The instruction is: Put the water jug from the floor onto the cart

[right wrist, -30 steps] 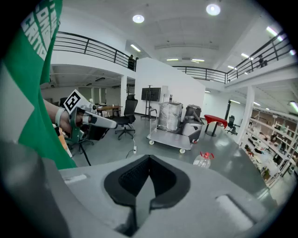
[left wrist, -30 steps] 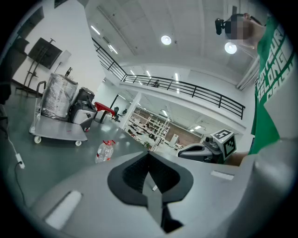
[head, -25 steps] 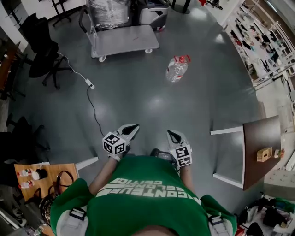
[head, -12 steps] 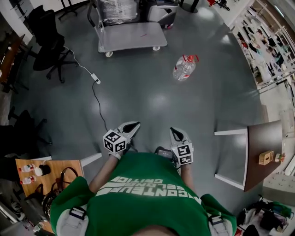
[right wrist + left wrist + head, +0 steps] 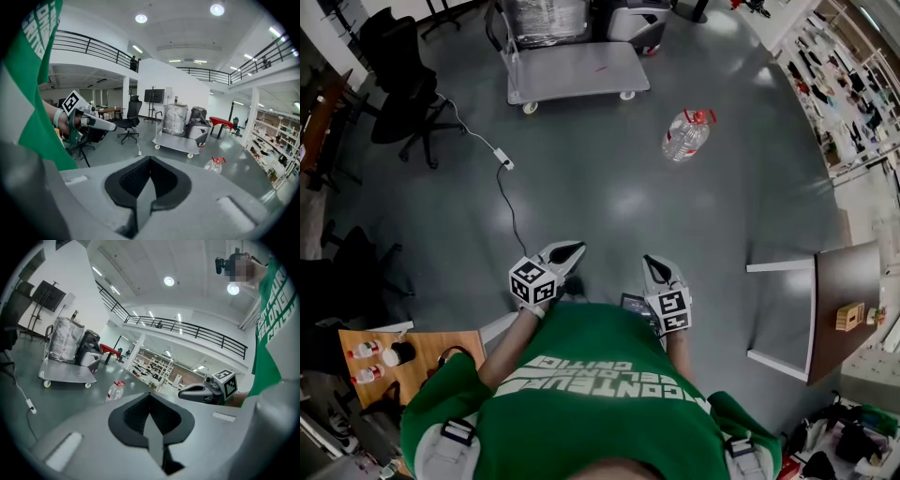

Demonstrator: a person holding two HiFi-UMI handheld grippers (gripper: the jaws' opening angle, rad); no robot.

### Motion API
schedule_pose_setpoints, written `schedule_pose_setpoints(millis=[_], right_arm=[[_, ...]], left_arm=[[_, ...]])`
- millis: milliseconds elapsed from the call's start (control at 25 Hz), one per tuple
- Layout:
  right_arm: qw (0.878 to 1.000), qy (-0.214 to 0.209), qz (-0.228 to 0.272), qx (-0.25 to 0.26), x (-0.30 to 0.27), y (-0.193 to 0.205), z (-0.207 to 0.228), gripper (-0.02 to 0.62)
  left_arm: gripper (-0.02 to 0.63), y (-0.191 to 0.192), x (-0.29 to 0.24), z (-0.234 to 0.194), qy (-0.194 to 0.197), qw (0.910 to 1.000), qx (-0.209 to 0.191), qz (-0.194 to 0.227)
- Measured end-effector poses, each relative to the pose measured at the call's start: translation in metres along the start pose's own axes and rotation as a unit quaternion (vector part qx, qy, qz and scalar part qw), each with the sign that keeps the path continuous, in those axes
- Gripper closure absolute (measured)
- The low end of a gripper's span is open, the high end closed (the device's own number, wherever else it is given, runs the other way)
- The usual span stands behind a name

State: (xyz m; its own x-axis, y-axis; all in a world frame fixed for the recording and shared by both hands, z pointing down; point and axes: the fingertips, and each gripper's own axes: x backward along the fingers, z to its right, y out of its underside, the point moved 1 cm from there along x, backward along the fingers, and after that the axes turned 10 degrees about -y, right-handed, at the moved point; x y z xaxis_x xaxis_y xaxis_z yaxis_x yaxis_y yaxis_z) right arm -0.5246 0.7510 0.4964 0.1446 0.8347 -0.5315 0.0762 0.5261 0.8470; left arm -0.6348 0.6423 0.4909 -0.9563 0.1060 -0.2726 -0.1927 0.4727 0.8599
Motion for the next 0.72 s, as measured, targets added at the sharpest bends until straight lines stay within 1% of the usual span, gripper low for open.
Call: schedule_pose_setpoints(millis=[120,240,520,640,720], right_arm=[[1.000,-0.004,-0.002,0.001,-0.007,0.000,-0.010,0.603],[1.000,0.005,-0.006,-0.003,-0.008,0.004,-0.015,0.603],[0.999,0.035,-0.015,-0.028,0.004,0.017,-0.015,0.603],[0.999,0.041,-0.021,-0.028,0.006,0.017,-0.015,0.603],[0.999,0.038,-0.022,-0.027,0.002,0.016,-0.013,0.603]], left_arm=[[0.596,-0.002,0.003,-0.011,0.003,1.0000,-0.004,0.001],[0.597,0.000,0.004,-0.015,0.011,0.9999,-0.002,0.001],[0.597,0.014,-0.002,-0.002,0.041,0.9990,0.004,-0.017],[0.597,0.017,-0.005,0.002,0.049,0.9985,0.005,-0.022],[0.597,0.016,-0.007,-0.001,0.048,0.9985,0.004,-0.024]])
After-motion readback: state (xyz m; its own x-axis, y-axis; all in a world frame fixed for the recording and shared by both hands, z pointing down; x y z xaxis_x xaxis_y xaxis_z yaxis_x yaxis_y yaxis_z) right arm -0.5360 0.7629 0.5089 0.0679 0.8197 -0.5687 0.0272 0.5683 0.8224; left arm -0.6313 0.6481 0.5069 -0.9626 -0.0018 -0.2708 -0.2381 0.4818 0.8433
